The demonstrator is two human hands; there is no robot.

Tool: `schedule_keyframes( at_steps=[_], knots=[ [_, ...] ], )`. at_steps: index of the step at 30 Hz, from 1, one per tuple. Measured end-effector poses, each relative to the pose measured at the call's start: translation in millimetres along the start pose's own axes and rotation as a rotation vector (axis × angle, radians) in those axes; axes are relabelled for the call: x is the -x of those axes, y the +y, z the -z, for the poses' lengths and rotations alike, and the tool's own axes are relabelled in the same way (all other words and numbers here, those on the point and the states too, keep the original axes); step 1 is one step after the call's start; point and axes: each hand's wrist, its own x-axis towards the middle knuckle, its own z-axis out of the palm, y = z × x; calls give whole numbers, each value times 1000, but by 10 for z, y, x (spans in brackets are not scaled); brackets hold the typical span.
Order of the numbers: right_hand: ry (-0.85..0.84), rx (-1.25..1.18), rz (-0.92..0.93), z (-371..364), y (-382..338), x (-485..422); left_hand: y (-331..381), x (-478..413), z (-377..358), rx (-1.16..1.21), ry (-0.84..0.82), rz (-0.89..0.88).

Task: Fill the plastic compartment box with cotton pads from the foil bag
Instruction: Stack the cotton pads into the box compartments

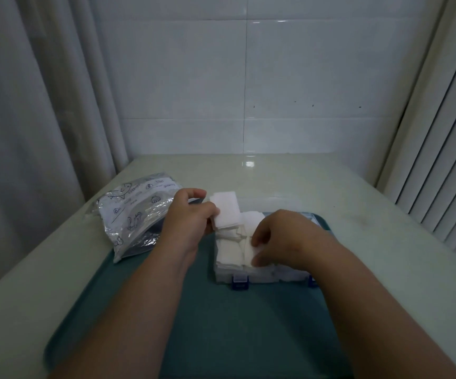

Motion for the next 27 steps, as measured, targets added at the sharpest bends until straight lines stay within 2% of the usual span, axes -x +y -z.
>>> schedule_keyframes(
  at_steps=[6, 15, 23, 27],
  knots=[
    [-32, 70, -1, 14, -3, 15, 21, 10, -9, 3, 10, 7],
    [-43, -59, 27, -35, -36, -6, 53, 34, -11, -35, 26, 2],
    [73, -249, 105, 59, 57, -6, 120, 67, -58, 7, 42, -23],
    [1, -194, 103, 86, 116, -2, 162, 88, -84, 50, 27, -19]
  ],
)
